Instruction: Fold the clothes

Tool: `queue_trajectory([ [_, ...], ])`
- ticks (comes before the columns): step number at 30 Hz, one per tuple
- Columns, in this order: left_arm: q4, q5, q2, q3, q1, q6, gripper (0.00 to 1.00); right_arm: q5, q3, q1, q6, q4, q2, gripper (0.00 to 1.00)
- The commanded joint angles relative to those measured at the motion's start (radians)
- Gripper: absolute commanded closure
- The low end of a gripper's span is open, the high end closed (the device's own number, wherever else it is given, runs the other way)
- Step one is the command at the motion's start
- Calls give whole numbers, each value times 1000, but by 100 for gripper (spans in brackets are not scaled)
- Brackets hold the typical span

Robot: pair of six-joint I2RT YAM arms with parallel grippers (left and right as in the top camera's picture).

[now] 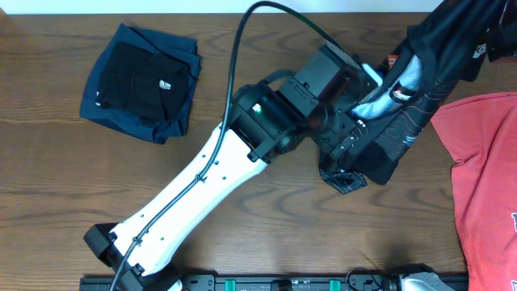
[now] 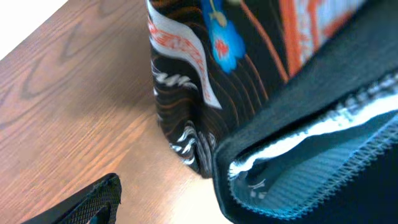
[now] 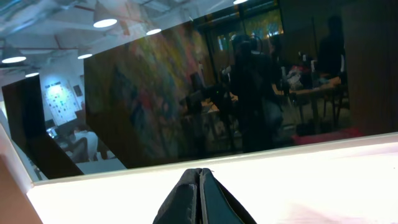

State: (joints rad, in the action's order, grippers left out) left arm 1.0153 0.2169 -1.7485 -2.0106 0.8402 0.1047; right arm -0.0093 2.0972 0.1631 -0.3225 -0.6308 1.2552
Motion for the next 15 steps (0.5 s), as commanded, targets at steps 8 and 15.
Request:
queue_trajectory([
  [8, -26, 359, 19, -2, -17, 52, 58, 10, 10, 8, -10, 8, -7, 99],
  [15, -25, 375, 25, -2, -20, 70, 94, 24, 10, 8, -9, 2, -7, 99],
])
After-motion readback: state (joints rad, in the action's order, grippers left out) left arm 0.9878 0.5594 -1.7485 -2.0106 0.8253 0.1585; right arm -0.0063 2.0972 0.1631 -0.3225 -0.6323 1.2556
